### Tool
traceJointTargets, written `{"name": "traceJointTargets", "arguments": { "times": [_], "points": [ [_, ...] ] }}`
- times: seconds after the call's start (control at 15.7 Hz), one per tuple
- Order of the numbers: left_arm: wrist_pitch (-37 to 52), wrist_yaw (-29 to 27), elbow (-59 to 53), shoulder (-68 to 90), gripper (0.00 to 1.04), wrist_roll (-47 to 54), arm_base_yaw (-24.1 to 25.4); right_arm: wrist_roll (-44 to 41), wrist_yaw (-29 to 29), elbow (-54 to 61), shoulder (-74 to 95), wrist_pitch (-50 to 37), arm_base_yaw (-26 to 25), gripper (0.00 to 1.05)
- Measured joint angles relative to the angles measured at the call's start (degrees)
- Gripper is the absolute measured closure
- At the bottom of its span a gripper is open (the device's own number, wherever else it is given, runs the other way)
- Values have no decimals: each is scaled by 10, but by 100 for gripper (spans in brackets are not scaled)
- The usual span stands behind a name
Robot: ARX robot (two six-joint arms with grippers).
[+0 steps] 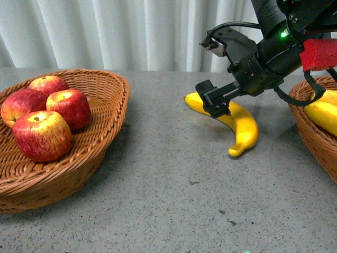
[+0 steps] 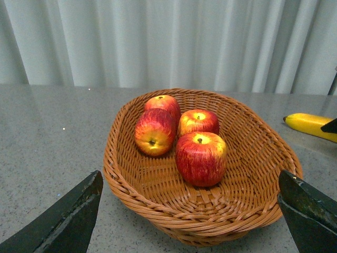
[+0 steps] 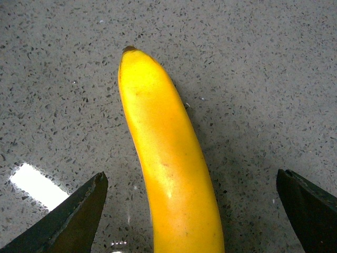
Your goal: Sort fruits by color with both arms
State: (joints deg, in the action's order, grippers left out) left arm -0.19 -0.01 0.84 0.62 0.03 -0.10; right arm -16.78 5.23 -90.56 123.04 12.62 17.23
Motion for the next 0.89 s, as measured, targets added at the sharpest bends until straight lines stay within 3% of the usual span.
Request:
{"name": "traceJointTargets", "arguments": {
  "times": [0.19, 0.32, 0.51, 0.57, 0.7, 0.76, 0.89],
  "points": [
    [0, 0, 0, 0, 7, 0, 0, -15, -12, 11, 7, 6, 5, 9],
    [0, 0, 0, 0, 7, 0, 0, -26, -12, 18, 7, 7, 8, 32],
    [0, 0, 0, 0, 7, 0, 0, -28, -12, 18, 7, 2, 8, 56],
    [0, 0, 0, 0, 7, 0, 0, -25, -9, 18, 7, -6, 7, 70],
    [0, 0, 0, 0, 7, 0, 0, 74, 76, 98, -109, -176, -30, 72],
    [0, 0, 0, 0, 7, 0, 0, 118, 104, 173, -214, -216, -82, 72],
    [0, 0, 0, 0, 7, 0, 0, 114, 117, 234, -273, -206, -124, 72]
  ]
}}
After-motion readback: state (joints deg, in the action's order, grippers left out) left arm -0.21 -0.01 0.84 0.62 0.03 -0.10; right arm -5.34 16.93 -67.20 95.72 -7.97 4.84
